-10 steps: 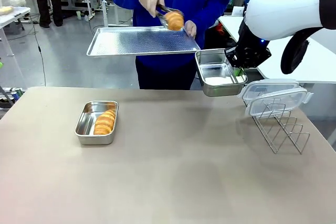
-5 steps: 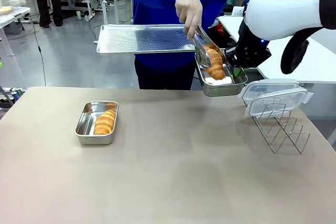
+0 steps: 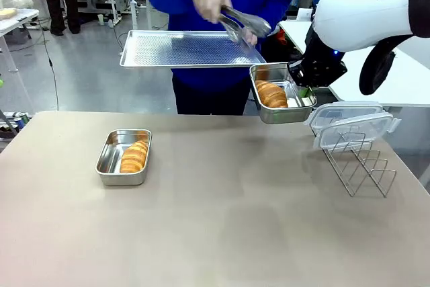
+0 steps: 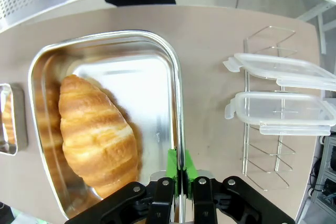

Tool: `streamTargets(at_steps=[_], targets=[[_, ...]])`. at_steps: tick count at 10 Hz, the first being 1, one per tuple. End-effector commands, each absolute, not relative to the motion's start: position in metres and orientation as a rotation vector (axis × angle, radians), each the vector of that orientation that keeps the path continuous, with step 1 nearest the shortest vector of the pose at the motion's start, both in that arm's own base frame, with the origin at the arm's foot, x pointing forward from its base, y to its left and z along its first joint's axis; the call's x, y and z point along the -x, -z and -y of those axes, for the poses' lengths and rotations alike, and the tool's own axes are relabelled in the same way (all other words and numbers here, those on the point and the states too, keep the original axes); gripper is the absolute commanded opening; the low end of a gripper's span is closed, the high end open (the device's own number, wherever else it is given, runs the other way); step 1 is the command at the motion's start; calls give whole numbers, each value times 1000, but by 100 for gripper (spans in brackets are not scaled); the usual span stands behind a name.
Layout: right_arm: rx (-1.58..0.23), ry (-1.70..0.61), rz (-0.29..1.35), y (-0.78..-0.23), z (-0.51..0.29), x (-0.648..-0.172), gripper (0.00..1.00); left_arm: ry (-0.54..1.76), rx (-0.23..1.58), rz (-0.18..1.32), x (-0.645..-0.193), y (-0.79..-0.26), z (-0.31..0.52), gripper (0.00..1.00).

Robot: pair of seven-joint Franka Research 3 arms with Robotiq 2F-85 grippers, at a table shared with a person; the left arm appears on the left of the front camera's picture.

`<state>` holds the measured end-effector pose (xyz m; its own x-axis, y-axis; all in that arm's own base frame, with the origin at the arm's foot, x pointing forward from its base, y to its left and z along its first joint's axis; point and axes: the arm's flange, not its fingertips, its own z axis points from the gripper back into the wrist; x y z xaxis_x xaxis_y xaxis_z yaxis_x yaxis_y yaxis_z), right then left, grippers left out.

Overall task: Place the bread in airtight containers.
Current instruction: Once an object is inside an Airtight Container , place the container in the center of the table.

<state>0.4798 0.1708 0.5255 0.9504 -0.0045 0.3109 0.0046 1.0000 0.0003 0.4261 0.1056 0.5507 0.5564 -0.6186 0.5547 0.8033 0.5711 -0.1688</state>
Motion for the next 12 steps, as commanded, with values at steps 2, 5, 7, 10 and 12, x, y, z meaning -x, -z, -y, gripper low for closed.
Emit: streamTargets(at_steps=[2, 5, 7, 10, 12], targets=[[-2, 0, 332, -529, -171, -480, 0, 871, 447, 474, -427, -554, -106, 100], [0, 5, 316, -525, -171, -480, 5, 871, 447, 474, -427, -554, -106, 100], [12, 32, 247, -500, -176, -490, 5, 871, 447, 474, -427, -554, -106, 100], [-3, 63, 210, -444, -184, -496, 5, 871, 447, 474, -427, -554, -106, 100], [-14, 70, 208, -410, -191, -493, 5, 871, 447, 474, -427, -554, -106, 100]])
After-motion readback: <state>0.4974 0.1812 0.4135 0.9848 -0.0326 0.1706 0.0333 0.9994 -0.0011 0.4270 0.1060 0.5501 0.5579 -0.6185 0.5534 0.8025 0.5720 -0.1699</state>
